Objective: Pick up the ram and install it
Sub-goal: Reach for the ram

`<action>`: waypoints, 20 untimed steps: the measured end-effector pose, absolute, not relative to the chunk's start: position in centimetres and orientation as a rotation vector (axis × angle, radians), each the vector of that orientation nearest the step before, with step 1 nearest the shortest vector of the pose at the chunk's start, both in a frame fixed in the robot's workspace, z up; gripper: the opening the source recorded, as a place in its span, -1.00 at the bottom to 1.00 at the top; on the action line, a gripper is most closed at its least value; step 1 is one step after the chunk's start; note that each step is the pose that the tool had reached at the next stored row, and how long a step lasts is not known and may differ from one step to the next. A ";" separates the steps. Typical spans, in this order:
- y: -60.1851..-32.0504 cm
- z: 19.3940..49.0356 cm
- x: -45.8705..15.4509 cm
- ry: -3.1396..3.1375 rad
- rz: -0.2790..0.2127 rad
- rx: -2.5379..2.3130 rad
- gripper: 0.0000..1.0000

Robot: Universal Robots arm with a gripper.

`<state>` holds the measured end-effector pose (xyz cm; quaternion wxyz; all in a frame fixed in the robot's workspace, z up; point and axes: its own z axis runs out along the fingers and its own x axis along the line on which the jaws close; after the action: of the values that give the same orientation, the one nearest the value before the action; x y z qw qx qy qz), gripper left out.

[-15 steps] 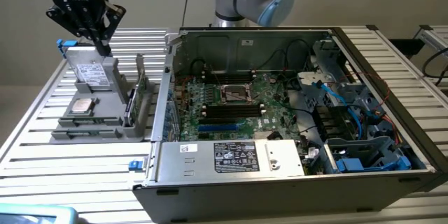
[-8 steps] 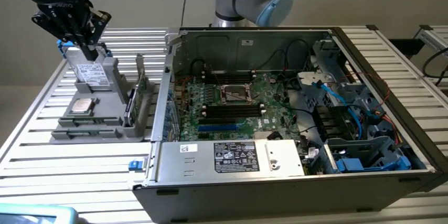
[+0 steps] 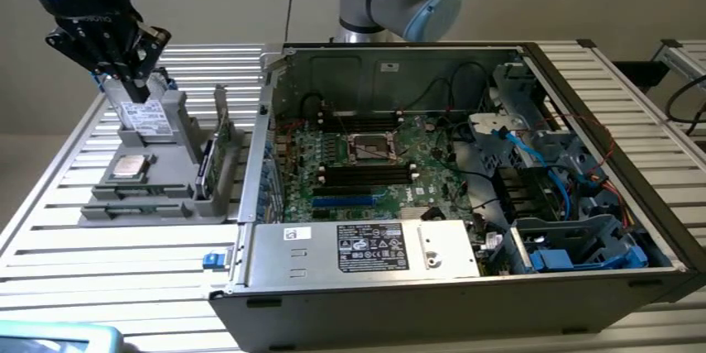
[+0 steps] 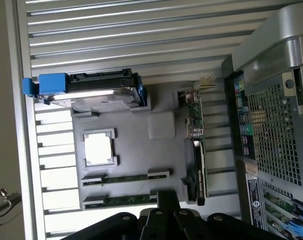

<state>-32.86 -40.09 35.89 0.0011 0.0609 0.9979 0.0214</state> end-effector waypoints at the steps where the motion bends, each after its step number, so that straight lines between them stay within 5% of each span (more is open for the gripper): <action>1: -40.1 35.7 -32.9 3.135 0.067 0.184 -0.79; 20: -40.5 32.6 -34.5 3.176 0.066 0.046 -0.79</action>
<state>-34.53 -40.47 32.59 -0.0178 0.0145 0.9995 0.0207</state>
